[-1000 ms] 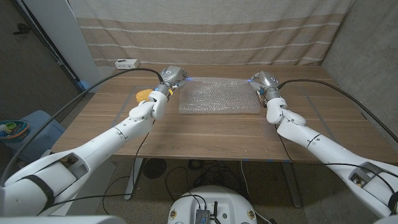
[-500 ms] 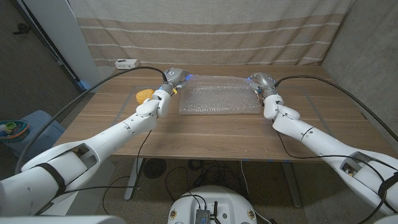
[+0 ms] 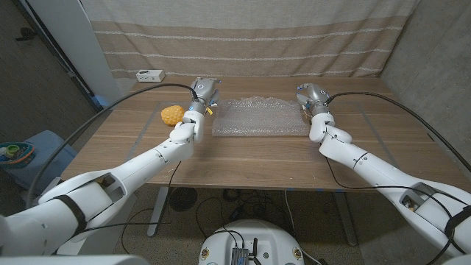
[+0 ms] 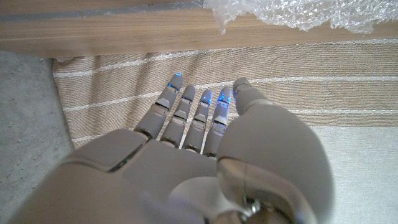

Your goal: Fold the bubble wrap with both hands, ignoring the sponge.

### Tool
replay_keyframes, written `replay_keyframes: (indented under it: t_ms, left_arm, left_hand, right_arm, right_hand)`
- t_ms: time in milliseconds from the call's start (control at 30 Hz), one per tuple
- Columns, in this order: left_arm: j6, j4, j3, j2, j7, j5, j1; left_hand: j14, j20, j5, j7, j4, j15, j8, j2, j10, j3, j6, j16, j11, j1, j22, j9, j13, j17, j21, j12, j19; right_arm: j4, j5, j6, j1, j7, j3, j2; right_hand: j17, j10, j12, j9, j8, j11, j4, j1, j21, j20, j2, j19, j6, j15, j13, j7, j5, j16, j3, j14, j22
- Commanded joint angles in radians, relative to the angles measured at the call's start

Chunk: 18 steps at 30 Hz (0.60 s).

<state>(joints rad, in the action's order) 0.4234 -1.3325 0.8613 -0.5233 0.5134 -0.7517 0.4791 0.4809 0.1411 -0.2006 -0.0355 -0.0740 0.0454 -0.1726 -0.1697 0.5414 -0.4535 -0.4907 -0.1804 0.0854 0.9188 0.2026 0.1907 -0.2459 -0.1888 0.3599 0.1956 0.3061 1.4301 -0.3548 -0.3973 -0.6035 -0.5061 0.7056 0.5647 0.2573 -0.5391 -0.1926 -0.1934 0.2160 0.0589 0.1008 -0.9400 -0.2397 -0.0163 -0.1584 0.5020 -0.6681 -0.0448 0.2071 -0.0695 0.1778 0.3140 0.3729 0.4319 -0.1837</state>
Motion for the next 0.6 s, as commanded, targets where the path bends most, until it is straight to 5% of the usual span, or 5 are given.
replay_keyframes:
  t_ms: [33, 133, 300, 467, 600]
  left_arm:
    - [-0.06, -0.209, -0.018, -0.098, -0.024, 0.058, 0.096]
    - [-0.074, -0.249, -0.027, -0.112, -0.036, 0.061, 0.121]
    - [-0.102, -0.284, -0.048, -0.117, -0.026, 0.071, 0.158]
    - [-0.121, -0.301, -0.061, -0.116, -0.035, 0.075, 0.175]
    - [-0.139, -0.316, -0.073, -0.118, -0.053, 0.089, 0.188]
  left_hand:
    - [-0.02, 0.001, 0.003, -0.001, 0.02, 0.028, -0.003, 0.0, -0.019, 0.001, 0.023, 0.002, -0.009, -0.033, 0.003, 0.002, 0.002, -0.002, 0.009, -0.003, 0.004]
    - [-0.007, 0.002, 0.001, 0.003, 0.025, 0.028, -0.026, -0.002, -0.011, -0.005, -0.027, -0.006, -0.013, -0.048, 0.004, 0.002, 0.006, 0.002, 0.013, 0.006, 0.008]
    - [0.084, 0.011, -0.003, 0.014, 0.04, 0.047, -0.06, -0.009, 0.109, -0.034, -0.156, -0.037, -0.012, -0.085, 0.006, 0.006, 0.003, 0.0, 0.027, 0.058, 0.029]
    - [0.223, -0.028, -0.001, 0.037, 0.033, 0.062, -0.109, -0.023, 0.246, -0.049, -0.302, -0.127, -0.006, -0.089, 0.008, 0.023, -0.036, -0.061, 0.072, 0.129, 0.115]
    - [0.314, -0.046, 0.0, 0.061, 0.012, 0.07, -0.182, -0.028, 0.35, -0.056, -0.428, -0.218, 0.002, -0.062, 0.02, 0.064, -0.104, -0.158, 0.127, 0.223, 0.191]
  right_arm:
    - [0.156, -0.014, -0.035, -0.087, -0.031, -0.009, 0.069]
    - [0.199, -0.027, -0.035, -0.119, -0.044, -0.012, 0.08]
    - [0.254, -0.061, -0.028, -0.154, -0.043, -0.006, 0.103]
    - [0.307, -0.096, -0.036, -0.171, -0.006, 0.001, 0.127]
    - [0.343, -0.111, -0.045, -0.176, 0.052, 0.006, 0.146]
  right_hand:
    - [0.005, -0.035, -0.017, -0.002, 0.008, -0.005, -0.008, 0.004, -0.001, 0.0, -0.006, 0.016, -0.022, -0.082, 0.005, -0.001, 0.004, 0.008, -0.003, 0.029, -0.004]
    - [0.015, -0.088, -0.038, -0.004, 0.028, -0.013, -0.015, 0.019, -0.014, 0.008, -0.013, 0.047, -0.084, -0.092, 0.007, -0.005, 0.002, 0.041, -0.005, 0.104, -0.005]
    - [0.076, -0.195, -0.092, -0.01, 0.07, -0.018, 0.002, 0.005, -0.037, 0.016, -0.02, 0.092, -0.187, -0.109, 0.032, 0.011, 0.004, 0.103, -0.002, 0.179, -0.011]
    - [0.148, -0.319, -0.167, -0.037, 0.144, -0.032, 0.006, 0.0, -0.076, 0.024, -0.023, 0.153, -0.292, -0.115, 0.069, 0.028, 0.003, 0.173, 0.0, 0.283, -0.021]
    - [0.192, -0.355, -0.199, -0.052, 0.172, -0.031, 0.006, -0.002, -0.111, 0.028, -0.023, 0.199, -0.309, -0.106, 0.092, 0.036, 0.003, 0.211, 0.0, 0.335, -0.034]
